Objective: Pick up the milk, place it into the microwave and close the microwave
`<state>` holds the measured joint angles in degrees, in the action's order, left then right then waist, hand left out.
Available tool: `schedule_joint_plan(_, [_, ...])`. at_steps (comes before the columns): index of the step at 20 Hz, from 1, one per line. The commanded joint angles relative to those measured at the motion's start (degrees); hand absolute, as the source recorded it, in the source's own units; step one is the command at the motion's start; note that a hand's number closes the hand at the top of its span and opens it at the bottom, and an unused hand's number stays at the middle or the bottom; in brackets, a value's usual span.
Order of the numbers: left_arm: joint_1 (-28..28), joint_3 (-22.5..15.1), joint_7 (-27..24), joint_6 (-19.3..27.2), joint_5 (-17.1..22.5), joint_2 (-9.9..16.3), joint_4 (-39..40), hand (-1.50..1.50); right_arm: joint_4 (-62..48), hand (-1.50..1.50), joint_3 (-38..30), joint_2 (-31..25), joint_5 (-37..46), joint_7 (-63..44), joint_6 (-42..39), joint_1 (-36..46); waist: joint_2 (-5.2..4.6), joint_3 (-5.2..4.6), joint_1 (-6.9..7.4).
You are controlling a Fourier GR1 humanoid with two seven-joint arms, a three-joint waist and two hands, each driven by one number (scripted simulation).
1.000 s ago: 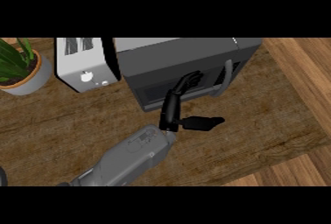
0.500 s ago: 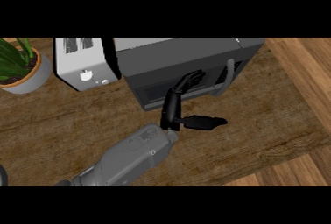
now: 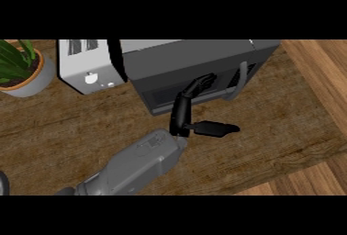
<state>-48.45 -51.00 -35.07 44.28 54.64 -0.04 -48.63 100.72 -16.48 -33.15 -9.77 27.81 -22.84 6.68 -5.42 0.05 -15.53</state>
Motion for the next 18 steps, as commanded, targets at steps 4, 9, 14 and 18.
schedule_joint_plan(4, [-3.4,3.0,-1.4,1.0,2.7,0.0,3.8,-1.50,-5.0,-1.50,2.7,4.1,-9.9,-2.7,-4.6,0.7,-0.68,-0.06,-0.14])
schedule_joint_plan(9, [-3.8,3.0,-2.7,1.0,3.6,0.0,5.0,-1.50,-7.8,-1.50,2.0,3.0,-13.2,-4.1,-6.7,2.1,-0.66,-0.09,-0.33])
schedule_joint_plan(14, [-4.2,3.1,-3.5,0.4,4.9,0.0,5.8,-1.50,-10.6,-1.50,0.9,1.3,-15.9,-4.8,-9.0,3.2,-0.58,-0.05,-0.82])
schedule_joint_plan(18, [-3.8,2.6,-4.4,0.3,5.8,0.0,5.8,-1.50,-12.6,-1.50,0.3,0.7,-17.9,-5.1,-10.2,4.8,-0.82,-0.03,-1.04])
